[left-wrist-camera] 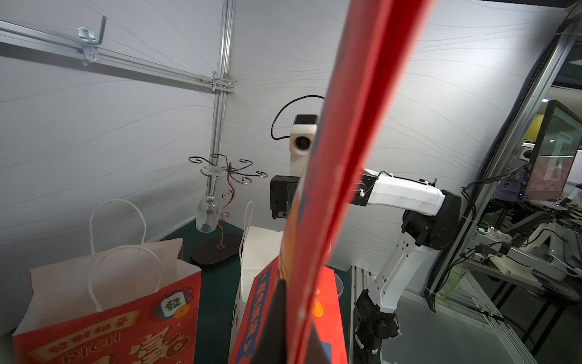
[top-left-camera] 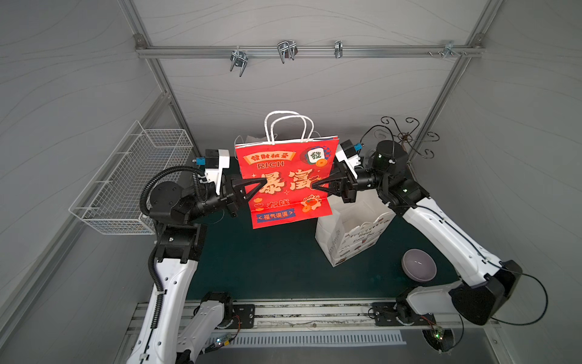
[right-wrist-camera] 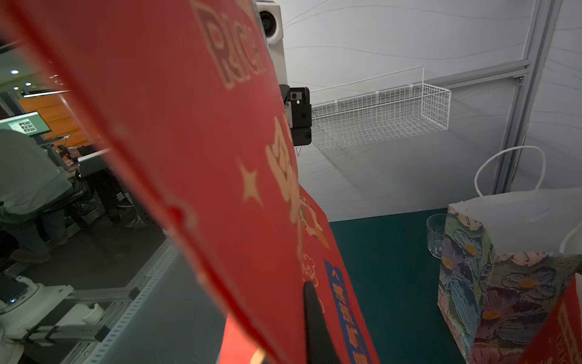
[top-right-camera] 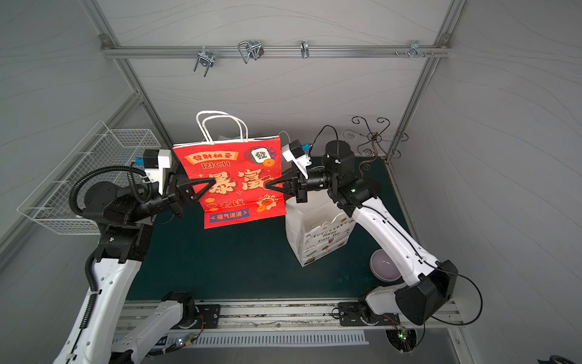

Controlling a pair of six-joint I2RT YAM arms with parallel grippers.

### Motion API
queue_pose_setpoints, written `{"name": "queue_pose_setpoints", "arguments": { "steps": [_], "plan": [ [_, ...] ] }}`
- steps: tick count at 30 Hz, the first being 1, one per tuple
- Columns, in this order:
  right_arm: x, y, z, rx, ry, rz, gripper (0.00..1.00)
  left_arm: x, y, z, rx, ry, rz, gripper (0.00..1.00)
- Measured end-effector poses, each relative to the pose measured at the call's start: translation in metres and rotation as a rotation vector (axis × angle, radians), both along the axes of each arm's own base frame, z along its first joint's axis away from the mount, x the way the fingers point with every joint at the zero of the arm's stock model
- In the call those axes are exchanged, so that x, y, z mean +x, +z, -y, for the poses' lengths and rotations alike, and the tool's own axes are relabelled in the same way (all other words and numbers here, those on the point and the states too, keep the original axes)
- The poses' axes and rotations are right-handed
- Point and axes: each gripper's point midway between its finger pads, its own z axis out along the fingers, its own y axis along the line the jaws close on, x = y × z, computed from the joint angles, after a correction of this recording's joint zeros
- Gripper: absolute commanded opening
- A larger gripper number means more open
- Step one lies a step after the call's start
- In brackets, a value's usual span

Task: Put away the paper bag
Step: Press the paper bag at the center of the board.

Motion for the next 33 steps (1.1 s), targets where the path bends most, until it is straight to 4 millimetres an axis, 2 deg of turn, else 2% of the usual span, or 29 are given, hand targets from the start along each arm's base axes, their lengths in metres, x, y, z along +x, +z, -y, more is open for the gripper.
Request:
{"name": "queue_pose_setpoints", "arguments": {
  "steps": [1, 3, 4, 6, 7, 8, 9, 11, 15, 16, 17, 18, 20, 25, 29, 33],
  "plan": [
    [-0.002, 0.0, 0.0, 0.001, 0.007, 0.003, 0.0, 0.0, 0.0, 0.0, 0.0, 0.002, 0.001, 0.0],
    [-0.003, 0.0, 0.001, 0.001, 0.012, 0.003, 0.33, 0.001, 0.0, 0.0, 0.0, 0.003, -0.001, 0.0],
    [-0.003, 0.0, 0.001, -0.002, 0.013, 0.002, 0.45, 0.001, 0.0, 0.0, -0.001, 0.006, -0.003, 0.0],
    [-0.002, -0.002, 0.002, -0.007, 0.01, 0.002, 0.49, 0.002, 0.001, -0.001, -0.002, 0.01, 0.0, 0.0],
    [-0.001, -0.004, 0.003, -0.01, 0.007, 0.003, 0.48, 0.002, 0.002, -0.001, -0.003, 0.012, 0.004, 0.0],
    [-0.001, -0.006, 0.004, -0.015, 0.005, 0.002, 0.43, 0.002, 0.003, -0.001, -0.004, 0.014, 0.007, 0.0],
    [-0.002, -0.007, 0.005, -0.02, 0.002, 0.002, 0.34, 0.002, 0.004, -0.001, -0.005, 0.016, 0.01, 0.0],
    [-0.002, -0.01, 0.006, -0.029, 0.003, 0.001, 0.0, 0.001, 0.007, -0.001, -0.006, 0.017, 0.017, 0.0],
    [-0.004, -0.012, 0.007, -0.035, 0.013, -0.004, 0.0, 0.001, 0.008, -0.001, -0.007, 0.02, 0.018, 0.0],
    [-0.005, -0.012, 0.008, -0.035, 0.014, -0.002, 0.08, 0.002, 0.008, -0.002, -0.008, 0.025, 0.014, 0.0],
    [-0.005, -0.012, 0.008, -0.036, 0.013, -0.005, 0.43, 0.002, 0.007, -0.002, -0.008, 0.03, 0.012, 0.0],
    [-0.005, -0.012, 0.008, -0.038, 0.009, -0.004, 0.58, 0.004, 0.007, -0.002, -0.008, 0.038, 0.011, 0.0],
    [-0.005, -0.011, 0.01, -0.041, -0.013, 0.001, 0.75, 0.007, 0.005, -0.005, -0.011, 0.076, -0.004, 0.0],
    [-0.001, 0.003, 0.029, -0.025, -0.173, 0.087, 0.98, 0.011, 0.003, -0.017, -0.033, 0.209, -0.038, 0.0],
    [-0.009, 0.004, 0.056, -0.017, -0.318, 0.175, 0.99, 0.013, 0.002, -0.026, -0.069, 0.282, -0.087, 0.0],
    [-0.014, -0.007, 0.058, -0.047, -0.333, 0.22, 0.99, 0.008, 0.002, -0.027, -0.109, 0.277, -0.127, 0.0]
  ]
}}
